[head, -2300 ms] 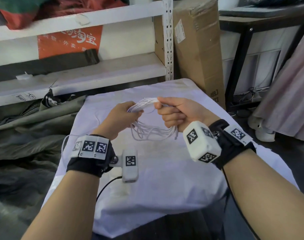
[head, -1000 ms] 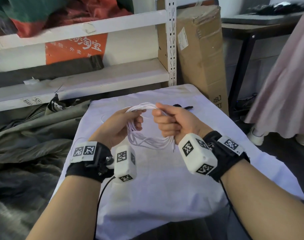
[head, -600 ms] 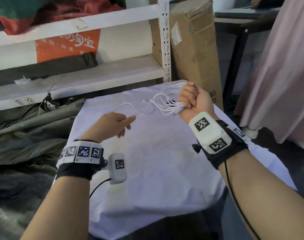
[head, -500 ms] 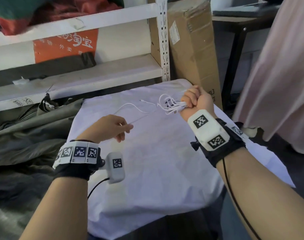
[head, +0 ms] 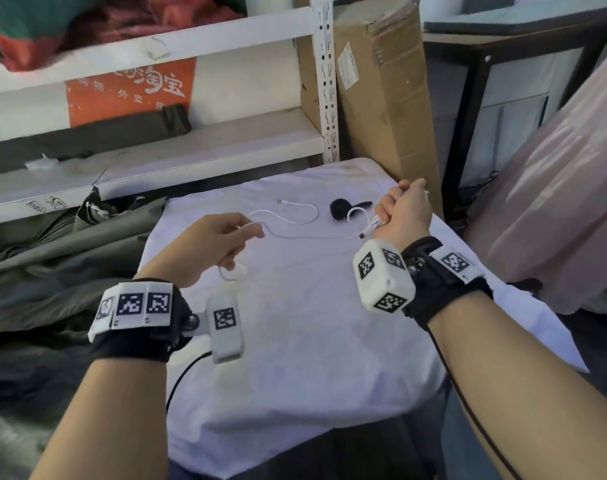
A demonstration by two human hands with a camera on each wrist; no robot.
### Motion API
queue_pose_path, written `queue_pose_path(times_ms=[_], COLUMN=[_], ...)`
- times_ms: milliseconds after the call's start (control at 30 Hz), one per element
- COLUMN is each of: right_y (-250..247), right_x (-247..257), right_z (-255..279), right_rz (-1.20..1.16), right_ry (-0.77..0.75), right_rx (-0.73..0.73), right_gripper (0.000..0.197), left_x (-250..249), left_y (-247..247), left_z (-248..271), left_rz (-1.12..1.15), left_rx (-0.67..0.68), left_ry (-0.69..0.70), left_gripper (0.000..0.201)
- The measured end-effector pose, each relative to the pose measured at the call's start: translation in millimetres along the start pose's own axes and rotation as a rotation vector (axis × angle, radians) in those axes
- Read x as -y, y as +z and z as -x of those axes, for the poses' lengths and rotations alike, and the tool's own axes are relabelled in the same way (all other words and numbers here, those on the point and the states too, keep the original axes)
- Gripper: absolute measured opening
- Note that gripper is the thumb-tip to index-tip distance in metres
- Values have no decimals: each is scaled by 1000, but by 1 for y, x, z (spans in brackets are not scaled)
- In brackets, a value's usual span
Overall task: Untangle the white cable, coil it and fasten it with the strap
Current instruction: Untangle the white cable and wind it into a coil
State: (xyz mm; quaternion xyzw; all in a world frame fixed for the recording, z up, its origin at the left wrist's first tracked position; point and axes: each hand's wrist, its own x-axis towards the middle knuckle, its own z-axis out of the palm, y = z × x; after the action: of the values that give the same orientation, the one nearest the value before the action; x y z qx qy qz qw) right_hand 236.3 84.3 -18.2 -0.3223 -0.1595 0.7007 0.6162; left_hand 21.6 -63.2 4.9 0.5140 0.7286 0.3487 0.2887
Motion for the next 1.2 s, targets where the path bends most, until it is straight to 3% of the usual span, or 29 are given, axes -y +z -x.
queue_pose_path(times_ms=[100,200,367,467,567,700,900,1067,1200], right_y=[1,6,14,15,13,12,13,16,14], right_x=[0,-3,-17,-23,-27,-27,-24,-20,-16], right_z=[3,12,33,46,55,56,52,56,53], right_rz=[113,173,451,690,795,871,880,881,949], right_ry=[-6,38,198,290,424,493,537,704,548], right_rx=[-22,43,351,589,735,790,839,919,1048], right_gripper=[39,29,22,22,21,29,38,60,49], left_x=[-11,-23,-38,-39,-35,-32,-27,-21,-21], left_y=[-1,2,19,28,35,38,43,37,29], left_z=[1,8,14,12,8,3,-1,-4,0], left_rz=[-425,-622,-469,-292,-175,-103,-97,-83,-40], left_rx=[-106,-17,225,207,117,-8,-87,-158,-97], left_ry=[49,110,131,170,210,236,268,294,269], left_gripper=[24,16,10,10,9,19,27,34,39])
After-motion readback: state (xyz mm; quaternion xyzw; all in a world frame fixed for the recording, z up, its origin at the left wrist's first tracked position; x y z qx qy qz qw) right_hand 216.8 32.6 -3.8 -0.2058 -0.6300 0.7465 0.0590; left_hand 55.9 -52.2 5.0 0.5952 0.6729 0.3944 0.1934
